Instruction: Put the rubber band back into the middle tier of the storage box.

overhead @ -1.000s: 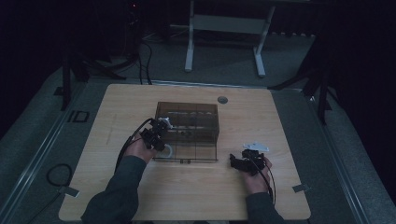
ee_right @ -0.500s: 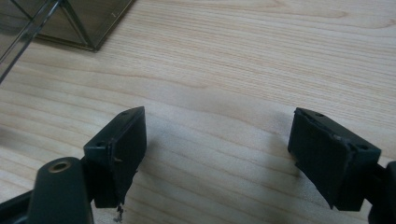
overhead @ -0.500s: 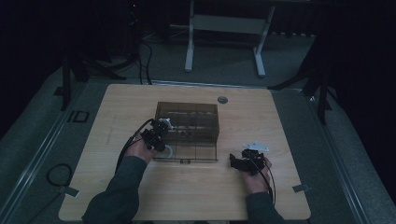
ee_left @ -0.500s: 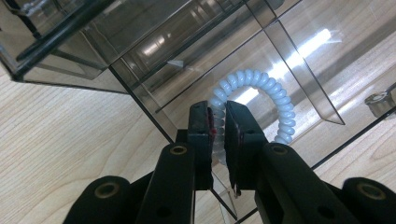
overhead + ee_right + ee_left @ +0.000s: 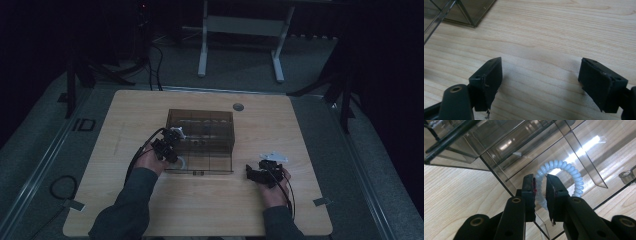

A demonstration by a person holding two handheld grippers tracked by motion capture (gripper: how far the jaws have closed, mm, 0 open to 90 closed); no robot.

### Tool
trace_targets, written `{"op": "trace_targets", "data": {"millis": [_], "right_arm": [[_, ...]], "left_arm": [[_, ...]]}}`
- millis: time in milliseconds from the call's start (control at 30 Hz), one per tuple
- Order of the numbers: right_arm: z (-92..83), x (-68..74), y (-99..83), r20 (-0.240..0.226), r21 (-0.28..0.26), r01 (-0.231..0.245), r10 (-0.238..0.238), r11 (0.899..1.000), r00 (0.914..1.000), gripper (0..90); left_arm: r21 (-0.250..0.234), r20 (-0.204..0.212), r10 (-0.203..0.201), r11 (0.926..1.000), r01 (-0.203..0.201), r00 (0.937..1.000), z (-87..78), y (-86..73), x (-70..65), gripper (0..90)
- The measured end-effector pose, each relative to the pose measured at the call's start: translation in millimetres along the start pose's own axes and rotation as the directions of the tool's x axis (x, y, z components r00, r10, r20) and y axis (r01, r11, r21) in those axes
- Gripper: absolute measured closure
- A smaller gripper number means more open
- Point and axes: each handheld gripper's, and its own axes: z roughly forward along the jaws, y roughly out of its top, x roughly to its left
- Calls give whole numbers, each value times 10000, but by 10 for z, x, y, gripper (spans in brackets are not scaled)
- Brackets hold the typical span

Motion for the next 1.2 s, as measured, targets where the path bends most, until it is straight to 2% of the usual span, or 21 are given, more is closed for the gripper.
{"op": "trace_targets", "data": {"millis": [367,1200], "right_arm": [[-1,1,0,2,8,-11,11,10000,10000,194],[-1,1,0,0,14,-14,14,10000,10000,194]], "left_arm": [[-248,15,0,9997,1,10000,-51,-12,-8,713],[-1053,7,-216,9942,215,9998,-233,-54,-16,672]]}}
